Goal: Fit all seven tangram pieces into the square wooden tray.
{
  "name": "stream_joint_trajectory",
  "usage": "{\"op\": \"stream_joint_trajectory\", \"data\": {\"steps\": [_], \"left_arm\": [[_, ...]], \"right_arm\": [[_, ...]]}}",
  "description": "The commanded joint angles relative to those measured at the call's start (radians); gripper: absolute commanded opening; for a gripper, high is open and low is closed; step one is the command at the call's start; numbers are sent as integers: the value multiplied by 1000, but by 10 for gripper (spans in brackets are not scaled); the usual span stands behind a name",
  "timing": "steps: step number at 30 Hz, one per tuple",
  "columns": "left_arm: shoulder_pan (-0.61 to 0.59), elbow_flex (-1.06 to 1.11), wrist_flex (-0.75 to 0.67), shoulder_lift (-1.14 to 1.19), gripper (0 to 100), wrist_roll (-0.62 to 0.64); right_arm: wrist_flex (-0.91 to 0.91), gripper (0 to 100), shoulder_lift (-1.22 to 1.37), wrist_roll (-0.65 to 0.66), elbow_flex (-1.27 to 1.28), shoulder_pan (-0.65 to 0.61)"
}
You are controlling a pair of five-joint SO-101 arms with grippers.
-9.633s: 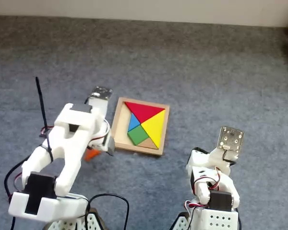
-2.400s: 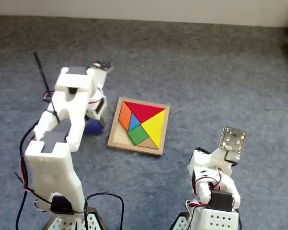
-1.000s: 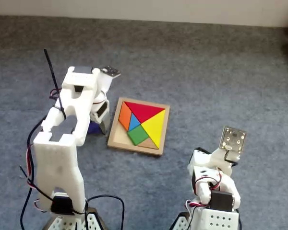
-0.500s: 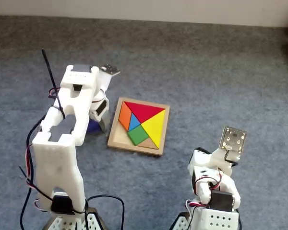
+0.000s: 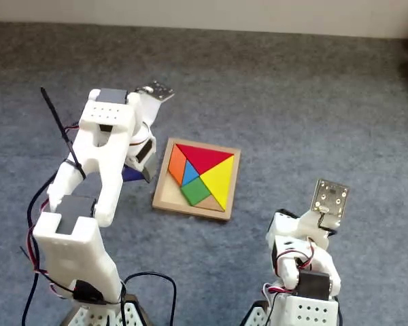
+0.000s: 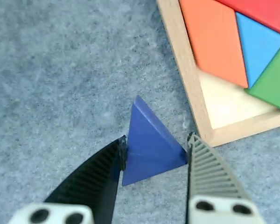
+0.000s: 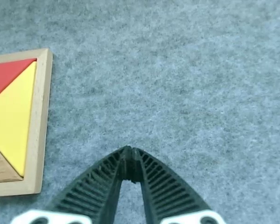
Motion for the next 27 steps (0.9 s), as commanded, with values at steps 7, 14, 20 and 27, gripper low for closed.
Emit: {"op": "stream_joint_trajectory", "data": {"steps": [7,14,20,27], "left_arm": [[81,30,52,-111,151,0],[225,127,35,-246,148,-245],[252,145,35,-262,150,-592],[252,148,28,-260,151,-879]], "right_arm": [[-36,5,-5,8,143,10],[-36,5,-5,8,143,10],[-36,5,-5,8,143,10],[-36,5,-5,8,143,8]]}}
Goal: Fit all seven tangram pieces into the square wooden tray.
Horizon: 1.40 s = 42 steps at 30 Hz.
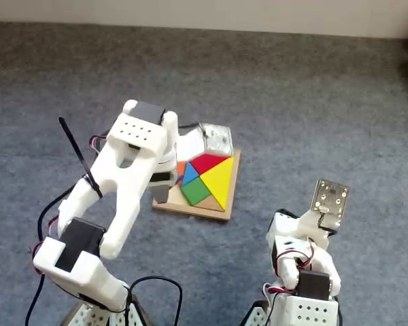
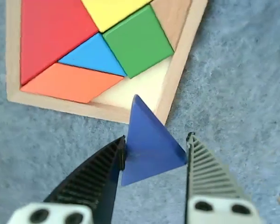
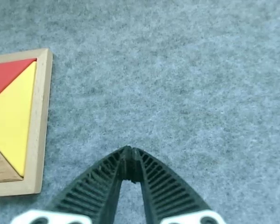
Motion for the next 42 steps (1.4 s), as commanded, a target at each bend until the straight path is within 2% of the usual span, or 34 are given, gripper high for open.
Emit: {"op": "stream_joint_trajectory", "data": {"steps": [1,6,10,13,18,25,35,42], "left_arm": [[16,4,-29,-48,151,-178],[27,116,-163,-50,152,-342],[58,185,-227,-50,152,-417],[81,213,-284,-50,158,-423],[82,248,-356,-50,268,-417],[90,243,-373,-61,270,-414],[5,137,-367,-257,226,-112],[-114,302,-367,-467,158,69]], "right_arm": [[-36,5,-5,8,143,8],[-41,5,-5,8,143,8],[-42,5,-5,8,143,8],[-42,5,-5,8,143,8],[-42,5,-5,8,143,8],[-42,5,-5,8,143,8],[-42,5,-5,8,143,10],[-42,5,-5,8,143,10]]}}
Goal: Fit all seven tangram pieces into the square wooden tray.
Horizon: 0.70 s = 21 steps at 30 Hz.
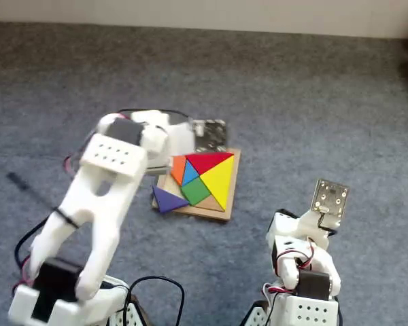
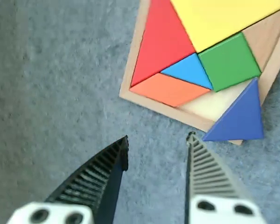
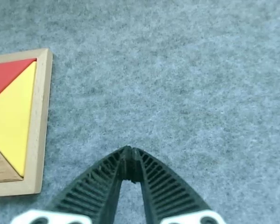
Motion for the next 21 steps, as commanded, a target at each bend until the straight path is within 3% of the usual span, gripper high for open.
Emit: {"op": "stream_joint_trajectory", "data": {"steps": [1,7,12,21], "left_arm": [[-73,107,-9,-151,138,114],[-105,277,-34,-185,27,327],[-105,363,-121,-128,6,537],[-47,384,-147,-7,6,552]], "right_arm": [[-41,5,-5,8,143,10],[-39,5,-5,8,143,10],[-39,5,-5,8,143,10],[-39,5,-5,8,143,10]]}}
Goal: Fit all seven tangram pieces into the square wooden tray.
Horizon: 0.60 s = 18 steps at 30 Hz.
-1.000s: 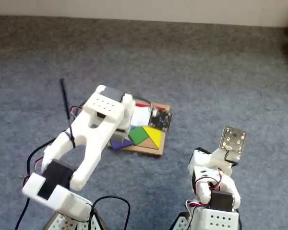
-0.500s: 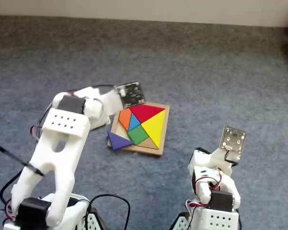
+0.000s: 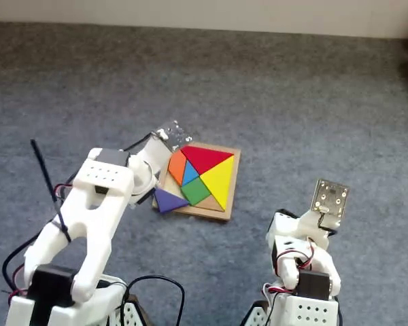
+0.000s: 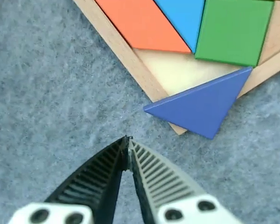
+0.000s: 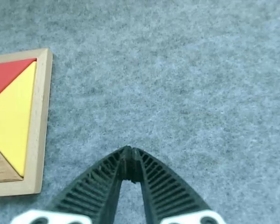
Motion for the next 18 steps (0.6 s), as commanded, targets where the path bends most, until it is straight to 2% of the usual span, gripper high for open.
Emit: {"op": "stream_joint_trajectory", "data": {"steps": [1,10,18], "left_arm": [[58,-2,-14,33,6,25],[124,-5,-9,70,6,196],[151,-1,-15,73,7,224]], "right_arm": [[-39,5,-5,8,143,10],[-39,5,-5,8,143,10],[-39,5,-5,8,143,10]]}}
